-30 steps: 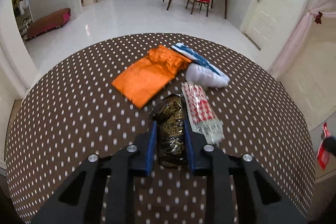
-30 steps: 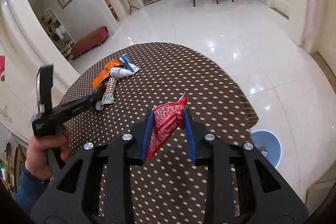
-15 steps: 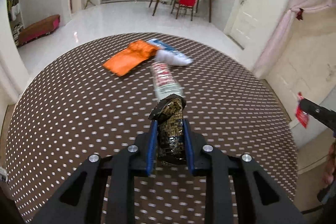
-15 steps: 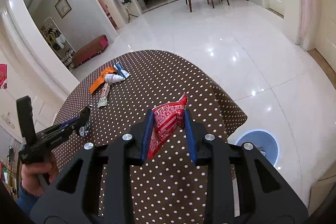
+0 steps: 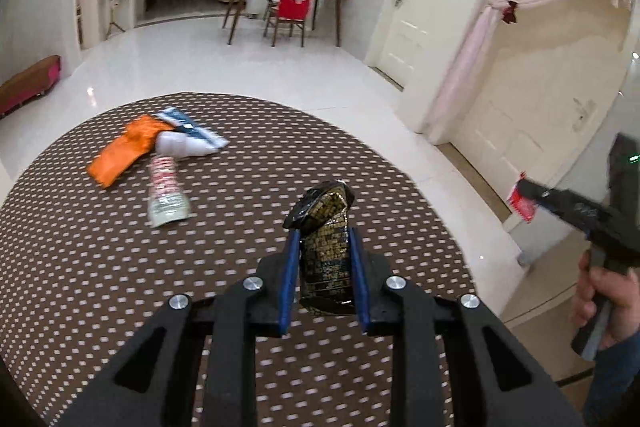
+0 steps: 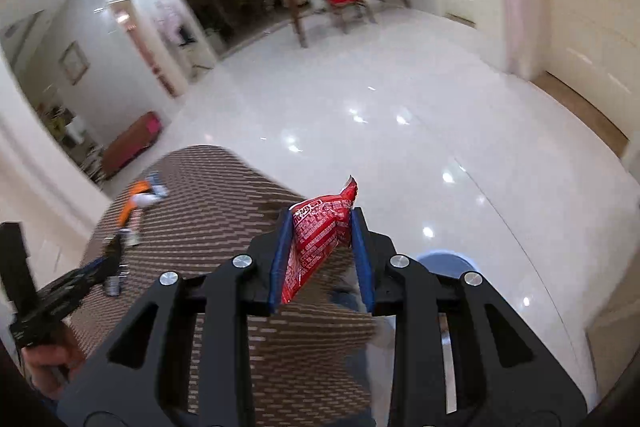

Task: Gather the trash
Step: 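Carry the red wrapper and dark snack pack to the blue bucket and release both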

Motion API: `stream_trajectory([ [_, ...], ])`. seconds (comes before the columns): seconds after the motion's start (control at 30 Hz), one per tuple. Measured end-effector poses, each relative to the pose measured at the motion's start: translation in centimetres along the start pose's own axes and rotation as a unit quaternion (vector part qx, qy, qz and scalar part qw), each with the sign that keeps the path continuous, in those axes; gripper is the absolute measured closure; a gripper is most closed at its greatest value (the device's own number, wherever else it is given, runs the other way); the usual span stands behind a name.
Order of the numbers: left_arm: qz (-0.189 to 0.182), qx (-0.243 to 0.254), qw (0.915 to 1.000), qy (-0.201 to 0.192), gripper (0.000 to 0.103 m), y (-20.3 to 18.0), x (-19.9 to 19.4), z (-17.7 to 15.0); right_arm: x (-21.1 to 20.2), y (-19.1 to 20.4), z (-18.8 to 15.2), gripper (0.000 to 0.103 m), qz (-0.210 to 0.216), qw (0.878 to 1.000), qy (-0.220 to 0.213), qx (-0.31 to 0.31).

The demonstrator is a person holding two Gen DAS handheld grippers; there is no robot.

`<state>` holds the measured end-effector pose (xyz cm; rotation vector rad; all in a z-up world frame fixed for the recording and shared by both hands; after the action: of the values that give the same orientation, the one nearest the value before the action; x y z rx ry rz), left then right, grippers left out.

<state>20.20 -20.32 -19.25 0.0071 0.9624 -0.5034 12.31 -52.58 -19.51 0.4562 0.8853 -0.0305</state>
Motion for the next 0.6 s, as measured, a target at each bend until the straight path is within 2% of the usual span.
stream_trajectory([
  [0.13,-0.014,0.02,0.9997,0.003,0.08,-2.7,0.7,0.6,2.1,-4.5,-0.4,0.074,-0.018,0.999,0.022,0.045],
  [0.37,-0.029,0.045,0.9985,0.01,0.08,-6.6,2.4,1.9,6.7,-8.1,-1.4,0.073,-0.02,0.995,0.061,0.079],
  [0.43,-0.034,0.055,0.9978,0.014,0.08,-8.0,3.0,2.3,8.1,-9.0,-1.8,0.069,-0.02,0.993,0.073,0.088],
  [0.47,-0.037,0.06,0.9974,0.017,0.08,-8.8,3.5,2.5,8.9,-9.6,-2.0,0.062,-0.022,0.992,0.082,0.095],
  [0.5,-0.039,0.064,0.997,0.019,0.08,-9.3,3.8,2.6,9.3,-10.0,-2.1,0.045,-0.021,0.991,0.088,0.101],
  [0.6,-0.047,0.081,0.9952,0.028,0.08,-11.7,5.3,3.0,9.8,-11.7,-2.5,0.038,-0.017,0.988,0.09,0.12],
])
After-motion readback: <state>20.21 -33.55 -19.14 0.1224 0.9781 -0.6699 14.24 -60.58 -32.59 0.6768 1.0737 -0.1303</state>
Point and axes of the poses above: each gripper's, at about its wrist camera, not at the fingertips, and x roughly the way its jaws point, y to its left, z to its top, the point moved 6 cm from there along x, roughly the way its jaws point, and after that the axes turned 8 degrees about y, right-handed, at the moved point
